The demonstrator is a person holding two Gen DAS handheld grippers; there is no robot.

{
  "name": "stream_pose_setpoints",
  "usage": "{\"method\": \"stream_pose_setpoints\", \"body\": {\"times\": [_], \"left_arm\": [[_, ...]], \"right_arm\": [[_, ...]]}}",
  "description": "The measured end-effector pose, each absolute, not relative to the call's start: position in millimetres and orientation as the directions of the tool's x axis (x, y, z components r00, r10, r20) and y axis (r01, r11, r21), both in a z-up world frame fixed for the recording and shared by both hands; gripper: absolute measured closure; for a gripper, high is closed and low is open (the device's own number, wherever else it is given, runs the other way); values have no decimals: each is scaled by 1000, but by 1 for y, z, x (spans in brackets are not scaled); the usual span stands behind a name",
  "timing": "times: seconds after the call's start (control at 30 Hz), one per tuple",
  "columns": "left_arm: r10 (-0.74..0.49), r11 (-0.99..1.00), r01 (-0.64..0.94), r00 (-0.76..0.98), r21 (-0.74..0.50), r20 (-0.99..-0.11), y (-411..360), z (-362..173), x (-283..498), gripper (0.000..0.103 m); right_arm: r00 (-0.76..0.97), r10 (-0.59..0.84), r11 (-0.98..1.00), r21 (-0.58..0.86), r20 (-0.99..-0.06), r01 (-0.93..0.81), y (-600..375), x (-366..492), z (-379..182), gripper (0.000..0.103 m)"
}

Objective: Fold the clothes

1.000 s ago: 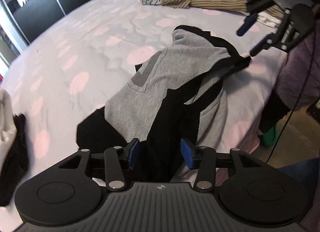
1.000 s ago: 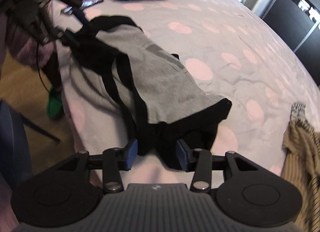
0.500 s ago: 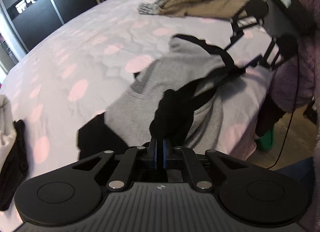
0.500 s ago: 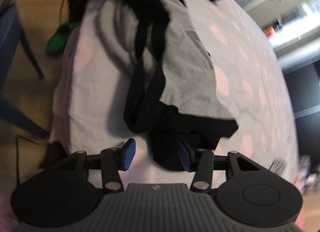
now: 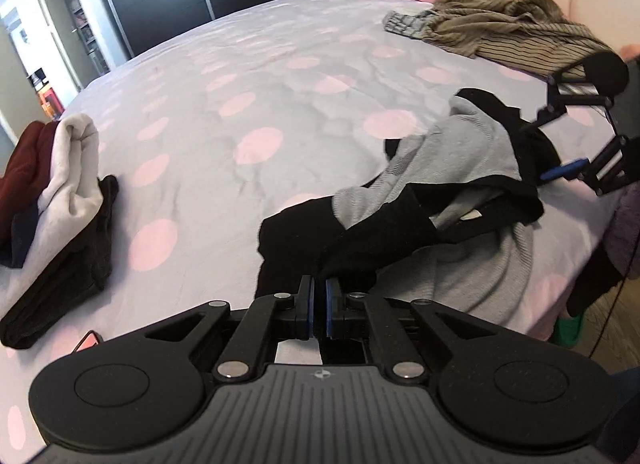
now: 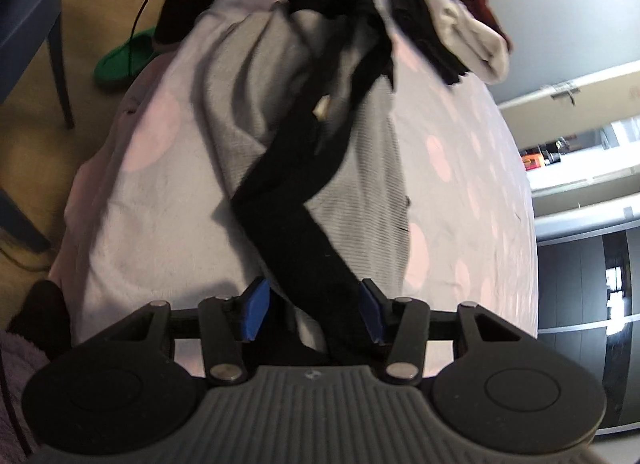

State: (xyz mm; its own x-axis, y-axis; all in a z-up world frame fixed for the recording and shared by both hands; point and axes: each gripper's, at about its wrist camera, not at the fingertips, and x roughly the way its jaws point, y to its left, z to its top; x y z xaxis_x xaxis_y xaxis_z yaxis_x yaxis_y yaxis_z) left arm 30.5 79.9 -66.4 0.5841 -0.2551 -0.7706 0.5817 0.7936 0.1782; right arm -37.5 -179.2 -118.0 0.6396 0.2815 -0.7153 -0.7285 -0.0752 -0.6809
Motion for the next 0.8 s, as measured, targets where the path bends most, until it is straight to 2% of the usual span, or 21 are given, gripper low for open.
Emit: {"method": "stream_pose_setpoints", "body": {"times": [0.1, 0.17, 0.23, 0.3, 0.4, 0.53, 0.67, 0.8], "left_arm": [[-259, 808, 567, 585, 160, -768, 85, -68, 34, 100], [-258, 811, 563, 589, 160, -766, 85, -69, 36, 100], [-256, 812, 560, 596, 166, -761, 85, -68, 35, 100], [-257, 816, 553, 605, 166, -753, 87, -64, 34, 100], [-258, 826, 539, 623, 167, -738, 90, -57, 32, 100], [-257, 841, 510, 670, 181, -696, 92, -40, 28, 100], [-272, 865, 466, 748, 187, -606, 95, 1, 28, 100], [-287, 880, 423, 836, 215, -469, 96, 60, 21, 100]], "right_arm": [[648, 286, -139, -700, -706, -701, -174, -38, -129, 52], [648, 300, -141, -705, -700, -695, -170, -37, -129, 63], [646, 313, -121, -704, -696, -700, -165, -35, -126, 84], [639, 329, -76, -694, -695, -716, -162, -33, -116, 92], [635, 351, 69, -657, -688, -751, -164, -28, -94, 98], [661, 381, 385, -539, -647, -749, -174, -8, -53, 98], [772, 355, 630, -476, -527, -614, -184, 6, -3, 99], [878, 298, 786, -426, -375, -448, -188, 8, 61, 99]]}}
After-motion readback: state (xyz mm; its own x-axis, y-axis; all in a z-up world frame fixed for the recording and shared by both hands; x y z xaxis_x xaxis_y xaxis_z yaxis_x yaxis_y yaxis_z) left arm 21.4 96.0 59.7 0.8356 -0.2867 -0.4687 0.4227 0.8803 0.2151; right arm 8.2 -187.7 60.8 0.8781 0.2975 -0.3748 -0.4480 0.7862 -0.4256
